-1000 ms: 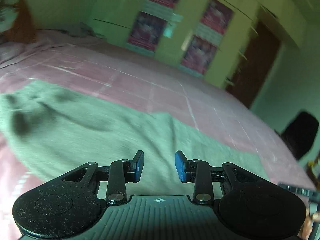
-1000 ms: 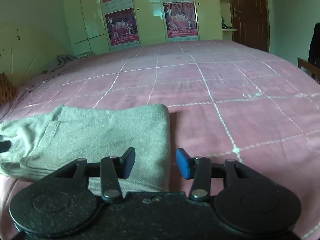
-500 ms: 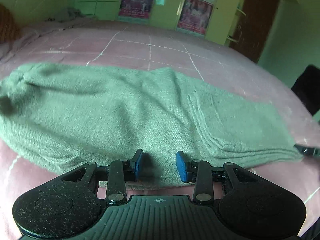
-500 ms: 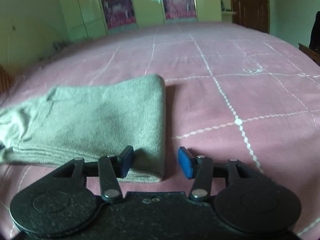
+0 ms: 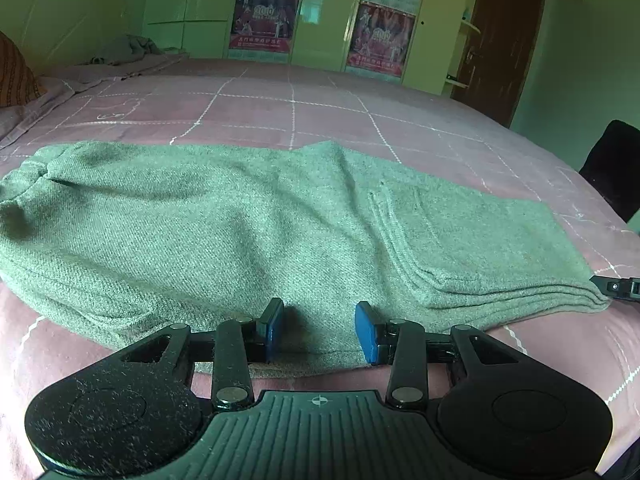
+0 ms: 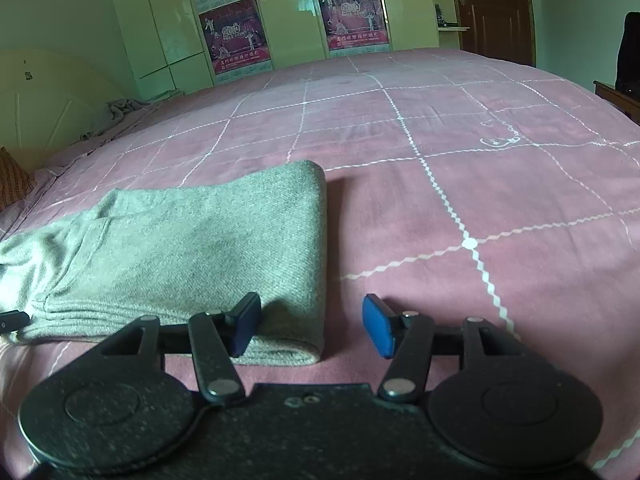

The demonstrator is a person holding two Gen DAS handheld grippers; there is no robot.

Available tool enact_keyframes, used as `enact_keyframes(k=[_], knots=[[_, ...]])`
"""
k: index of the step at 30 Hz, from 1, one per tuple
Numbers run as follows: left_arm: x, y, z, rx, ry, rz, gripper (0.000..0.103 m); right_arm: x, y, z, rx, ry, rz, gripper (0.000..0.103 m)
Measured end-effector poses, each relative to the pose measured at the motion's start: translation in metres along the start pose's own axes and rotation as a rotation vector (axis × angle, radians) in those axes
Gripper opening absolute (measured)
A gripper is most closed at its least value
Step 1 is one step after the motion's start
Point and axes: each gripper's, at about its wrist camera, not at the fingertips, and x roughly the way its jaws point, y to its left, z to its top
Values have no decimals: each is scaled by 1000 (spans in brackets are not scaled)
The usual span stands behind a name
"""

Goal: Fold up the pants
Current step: 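Open both tools and withdraw from the folded pants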

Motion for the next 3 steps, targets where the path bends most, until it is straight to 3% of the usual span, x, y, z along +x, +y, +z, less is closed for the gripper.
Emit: enact_keyframes(k=[3], knots=[[0, -1, -2, 13, -8, 5, 40, 0, 0, -1, 6, -2, -2, 57]])
